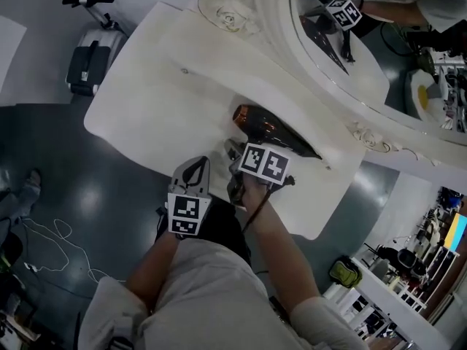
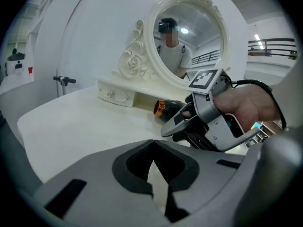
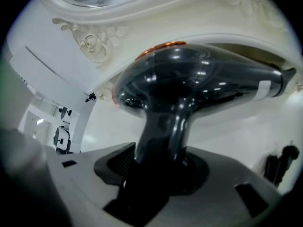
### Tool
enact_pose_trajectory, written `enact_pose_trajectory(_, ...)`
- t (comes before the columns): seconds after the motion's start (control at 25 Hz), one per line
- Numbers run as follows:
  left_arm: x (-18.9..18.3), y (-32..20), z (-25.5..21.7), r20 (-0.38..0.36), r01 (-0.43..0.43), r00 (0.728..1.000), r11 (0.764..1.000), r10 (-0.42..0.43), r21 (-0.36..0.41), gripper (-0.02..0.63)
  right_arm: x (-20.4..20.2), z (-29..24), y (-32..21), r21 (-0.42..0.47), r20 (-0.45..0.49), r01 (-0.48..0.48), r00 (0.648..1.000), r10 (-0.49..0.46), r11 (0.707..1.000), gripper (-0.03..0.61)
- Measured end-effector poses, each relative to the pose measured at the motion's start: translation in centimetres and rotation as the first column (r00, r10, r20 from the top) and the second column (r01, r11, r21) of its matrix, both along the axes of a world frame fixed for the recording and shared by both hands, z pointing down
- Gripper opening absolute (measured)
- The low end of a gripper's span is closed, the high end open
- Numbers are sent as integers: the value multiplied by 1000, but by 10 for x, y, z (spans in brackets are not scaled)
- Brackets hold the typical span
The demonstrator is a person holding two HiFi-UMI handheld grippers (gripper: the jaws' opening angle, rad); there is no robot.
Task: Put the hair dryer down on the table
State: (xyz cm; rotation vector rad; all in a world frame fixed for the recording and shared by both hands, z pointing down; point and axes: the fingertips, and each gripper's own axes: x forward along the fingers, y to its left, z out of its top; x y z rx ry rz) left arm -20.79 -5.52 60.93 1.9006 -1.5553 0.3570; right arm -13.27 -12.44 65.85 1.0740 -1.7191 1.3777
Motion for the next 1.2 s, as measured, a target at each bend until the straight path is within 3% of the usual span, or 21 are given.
enact_pose_trajectory(0.16, -4, 2, 0, -5, 12, 1000, 1000, -12, 3, 8, -1, 2, 0, -60, -1, -5, 1000, 5, 998, 222)
enact_pose_trajectory(0.48, -12, 0, -3, -8, 33, 999, 999, -33, 20, 8, -4, 4, 0, -97, -47, 42, 998, -47, 994, 226)
enact_pose_trajectory(0.68, -12, 0, -4, -16, 45, 999, 999, -44, 25, 6, -11, 3, 2, -152, -14, 85, 996, -88, 985, 272)
enact_pose_trajectory(0.84, -12, 3, -3, -24, 57, 998, 998, -56, 26, 8, -13, 3, 5, -137, -53, 181, 980, -190, 974, 278)
enact_pose_trajectory(1.0, -14, 8, -3, -27, 63, 998, 998, -63, 26, 7, -14, 3, 11, -103, -107, 327, 935, -337, 939, 278)
enact_pose_trajectory(1.2, -16, 12, -3, -28, 65, 998, 998, -64, 26, 8, -15, 1, 14, -51, -126, 340, 931, -343, 939, 278)
